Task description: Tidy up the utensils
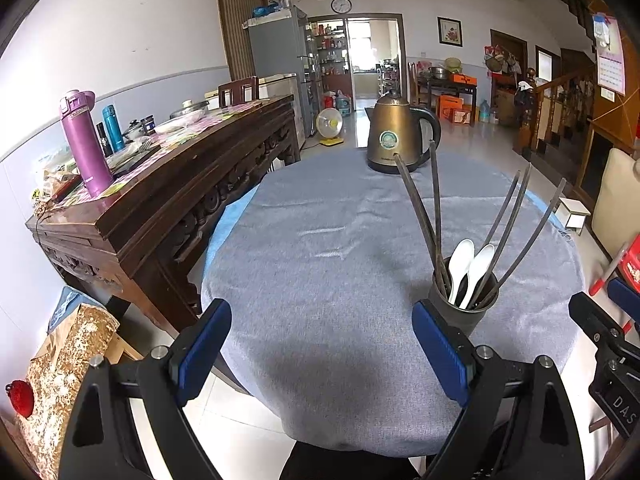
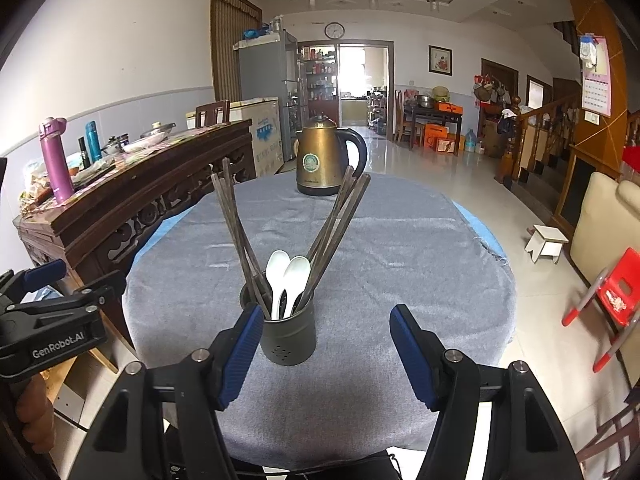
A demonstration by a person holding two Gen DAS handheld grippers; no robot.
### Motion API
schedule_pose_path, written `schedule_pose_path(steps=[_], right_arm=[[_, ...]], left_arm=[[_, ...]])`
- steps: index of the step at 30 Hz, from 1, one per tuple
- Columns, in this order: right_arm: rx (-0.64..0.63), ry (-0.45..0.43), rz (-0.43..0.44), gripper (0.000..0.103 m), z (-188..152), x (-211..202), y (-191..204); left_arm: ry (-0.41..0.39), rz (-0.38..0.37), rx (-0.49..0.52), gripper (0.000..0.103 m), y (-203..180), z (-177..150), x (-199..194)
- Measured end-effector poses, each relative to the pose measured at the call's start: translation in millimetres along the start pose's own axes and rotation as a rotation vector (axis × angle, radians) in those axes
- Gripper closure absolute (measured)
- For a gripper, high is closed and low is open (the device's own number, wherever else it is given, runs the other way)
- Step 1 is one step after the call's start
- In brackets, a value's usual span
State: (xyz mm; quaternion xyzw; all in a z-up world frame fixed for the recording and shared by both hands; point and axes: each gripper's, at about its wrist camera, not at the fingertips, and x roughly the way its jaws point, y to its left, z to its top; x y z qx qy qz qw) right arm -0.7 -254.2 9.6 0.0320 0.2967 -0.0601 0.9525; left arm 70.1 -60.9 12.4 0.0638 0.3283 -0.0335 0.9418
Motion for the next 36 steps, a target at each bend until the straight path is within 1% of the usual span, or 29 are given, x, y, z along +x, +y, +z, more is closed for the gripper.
schedule_pose_path(steps=[16,28,36], right_arm=[[-0.016,-0.021,-0.033,0.033,4,-6,3],[-0.034,-0.061,-0.051,0.033,6,-21,5],[-0.036,-0.083,-0.067,0.033,7,-29,0]], left_arm=[[-0.006,-0.009,-0.004,0.011,0,3,-3],[-0.039,-0.01,-0.003,0.011,-6,8,-16],[-0.048,-0.01,-0.003,0.011,-7,11,-18]])
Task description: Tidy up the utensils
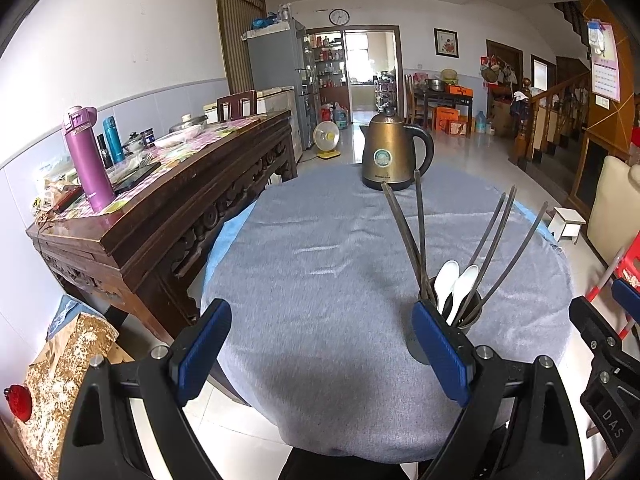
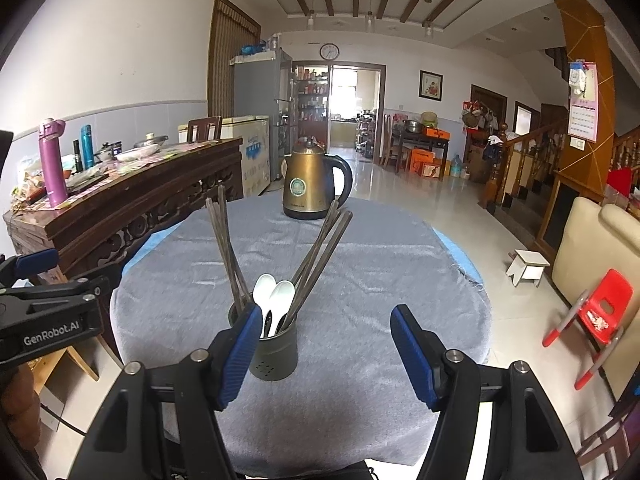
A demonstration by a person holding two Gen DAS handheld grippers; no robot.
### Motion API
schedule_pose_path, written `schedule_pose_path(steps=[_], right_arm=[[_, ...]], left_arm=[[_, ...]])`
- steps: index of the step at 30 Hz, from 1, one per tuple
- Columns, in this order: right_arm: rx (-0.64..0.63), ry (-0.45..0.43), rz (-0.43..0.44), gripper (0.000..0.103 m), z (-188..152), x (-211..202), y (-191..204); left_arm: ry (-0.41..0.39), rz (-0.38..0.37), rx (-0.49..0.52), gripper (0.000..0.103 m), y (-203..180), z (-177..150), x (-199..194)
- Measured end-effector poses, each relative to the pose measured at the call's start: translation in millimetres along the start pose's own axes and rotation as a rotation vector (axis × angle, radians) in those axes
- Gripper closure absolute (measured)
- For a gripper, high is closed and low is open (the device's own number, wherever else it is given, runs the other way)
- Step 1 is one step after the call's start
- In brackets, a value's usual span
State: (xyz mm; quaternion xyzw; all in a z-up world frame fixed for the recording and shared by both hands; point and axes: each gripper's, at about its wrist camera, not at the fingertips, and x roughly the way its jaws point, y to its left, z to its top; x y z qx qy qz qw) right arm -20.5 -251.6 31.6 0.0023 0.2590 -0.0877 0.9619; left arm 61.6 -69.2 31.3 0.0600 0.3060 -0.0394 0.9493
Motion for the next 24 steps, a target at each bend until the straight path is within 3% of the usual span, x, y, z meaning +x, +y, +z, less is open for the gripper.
schedule_pose_path(steps=[24], right_arm=[[0.054,-0.024,0.051,0.032,1,7,0]], left_arm=[[0.019,0.013,-0.028,0.011,8,-1,14]])
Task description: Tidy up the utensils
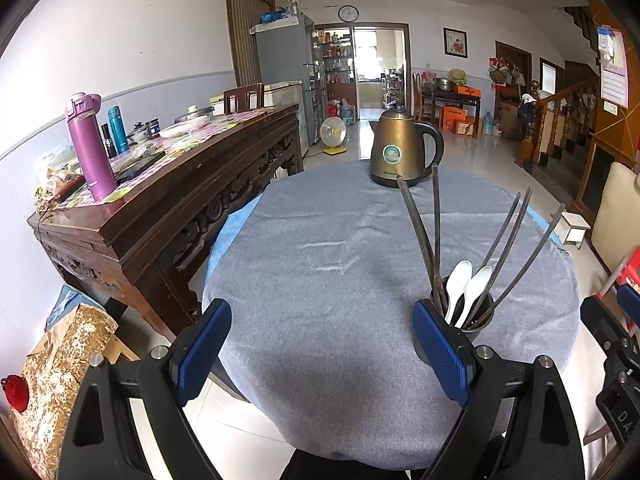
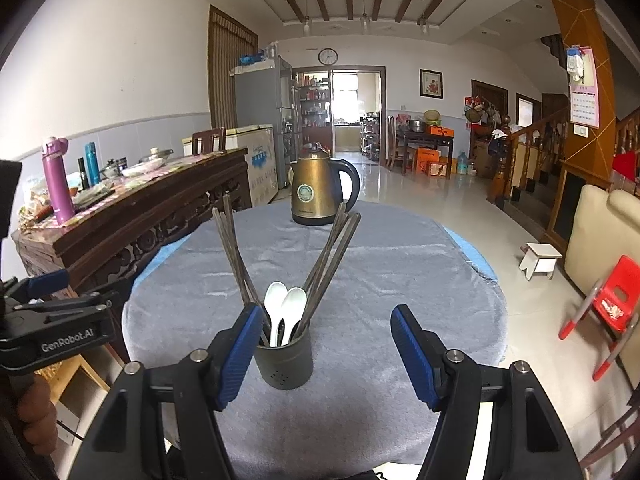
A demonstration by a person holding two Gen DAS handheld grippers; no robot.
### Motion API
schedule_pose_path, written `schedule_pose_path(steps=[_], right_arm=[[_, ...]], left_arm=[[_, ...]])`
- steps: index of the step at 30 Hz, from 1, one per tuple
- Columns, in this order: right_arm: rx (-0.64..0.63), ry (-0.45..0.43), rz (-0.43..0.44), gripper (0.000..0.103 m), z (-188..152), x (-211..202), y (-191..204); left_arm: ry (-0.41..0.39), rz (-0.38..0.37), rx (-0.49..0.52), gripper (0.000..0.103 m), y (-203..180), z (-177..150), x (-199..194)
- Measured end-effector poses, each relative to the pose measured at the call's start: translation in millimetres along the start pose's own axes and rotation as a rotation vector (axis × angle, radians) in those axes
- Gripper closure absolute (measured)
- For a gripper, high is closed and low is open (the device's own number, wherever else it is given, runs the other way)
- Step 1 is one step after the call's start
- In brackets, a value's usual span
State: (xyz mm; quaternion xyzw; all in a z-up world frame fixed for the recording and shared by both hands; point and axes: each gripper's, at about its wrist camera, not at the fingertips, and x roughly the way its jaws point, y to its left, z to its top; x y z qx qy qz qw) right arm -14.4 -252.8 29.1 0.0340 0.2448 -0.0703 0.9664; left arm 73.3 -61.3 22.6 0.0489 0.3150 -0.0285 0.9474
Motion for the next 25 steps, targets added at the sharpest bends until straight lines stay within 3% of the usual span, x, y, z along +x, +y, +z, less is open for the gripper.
schedule_pose_path(steps=[15,25], right_arm=[[-0.011,-0.01,0.009,0.032,0,-2,7],[-0.002,0.007,0.026,0.031,1,13,3]], left_arm=[[-0.015,-0.001,-0.005,0.011,3,-1,-5],[-0.001,-0.008,-0.03,0.011,9,2,11]])
